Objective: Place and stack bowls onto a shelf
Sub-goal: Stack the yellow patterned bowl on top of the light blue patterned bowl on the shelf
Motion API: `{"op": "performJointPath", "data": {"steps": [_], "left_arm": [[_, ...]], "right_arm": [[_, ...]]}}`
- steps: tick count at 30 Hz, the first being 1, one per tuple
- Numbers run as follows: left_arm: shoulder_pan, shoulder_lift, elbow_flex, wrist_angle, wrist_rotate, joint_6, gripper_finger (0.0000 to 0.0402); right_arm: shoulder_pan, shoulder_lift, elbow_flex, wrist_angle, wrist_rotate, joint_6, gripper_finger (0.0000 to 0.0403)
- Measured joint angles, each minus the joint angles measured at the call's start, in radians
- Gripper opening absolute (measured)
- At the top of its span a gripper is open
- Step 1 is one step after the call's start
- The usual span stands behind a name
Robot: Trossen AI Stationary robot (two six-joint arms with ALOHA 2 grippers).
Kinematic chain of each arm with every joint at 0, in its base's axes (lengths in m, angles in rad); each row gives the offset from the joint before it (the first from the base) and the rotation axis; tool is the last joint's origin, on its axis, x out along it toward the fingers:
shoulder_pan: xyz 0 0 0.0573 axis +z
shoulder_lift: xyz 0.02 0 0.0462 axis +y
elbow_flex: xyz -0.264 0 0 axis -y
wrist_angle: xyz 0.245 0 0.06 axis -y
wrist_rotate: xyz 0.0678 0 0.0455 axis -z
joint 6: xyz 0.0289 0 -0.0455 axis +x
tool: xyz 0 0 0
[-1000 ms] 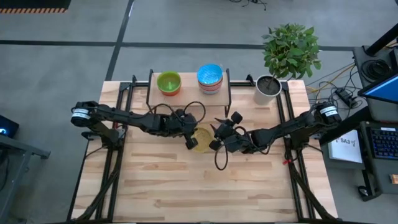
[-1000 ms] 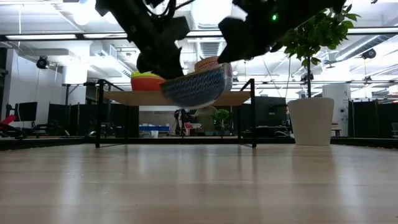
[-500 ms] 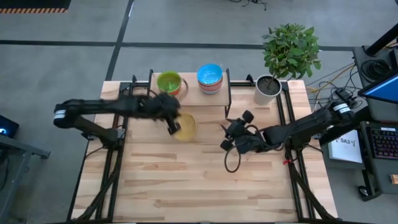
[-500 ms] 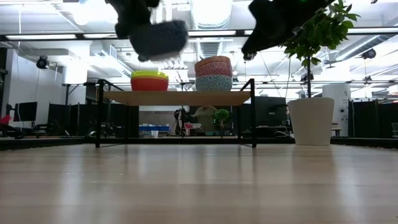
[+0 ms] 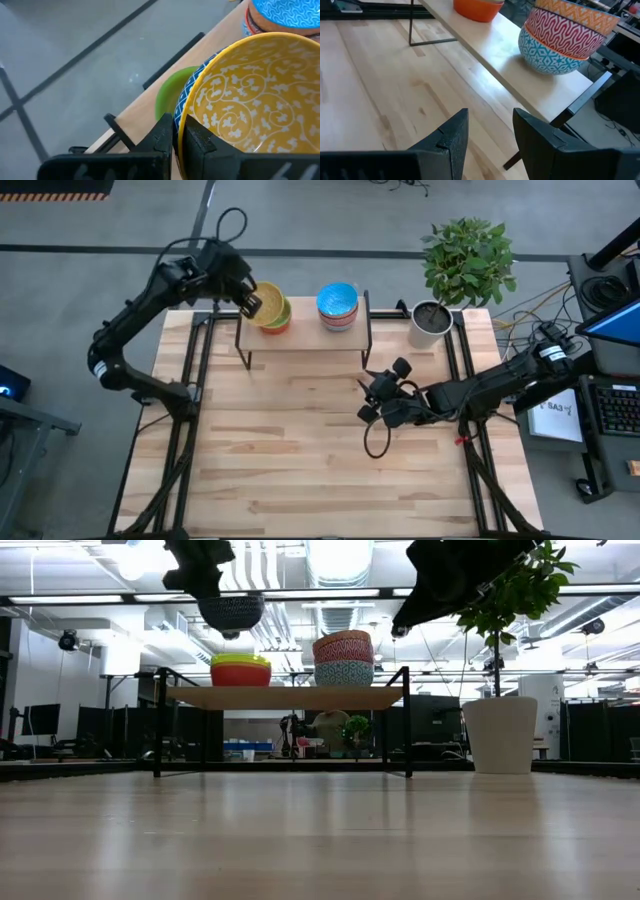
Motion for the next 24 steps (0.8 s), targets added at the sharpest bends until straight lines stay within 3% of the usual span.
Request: {"op": "performJointPath", "data": {"steps": [4,9,24], "left_arm": [[0.027,0.020,0.007,0.033,0.078,0.010,0.0001],[0.004,0.041,0.008,0.309,0.238,-0.020,0.0002],[-0.015,0.218,0.006,0.642,0.285,-0.081,0.0005]], "right_arm": [[0.000,0.000,0.000,0.001,0.000,-0.001,0.0145],[-0.002,-0.001,0.000,0.001,0.001,-0.022,0.0145],[-0.002,-0.001,-0.001,-0.033,-0.020,0.000,0.0145]]}}
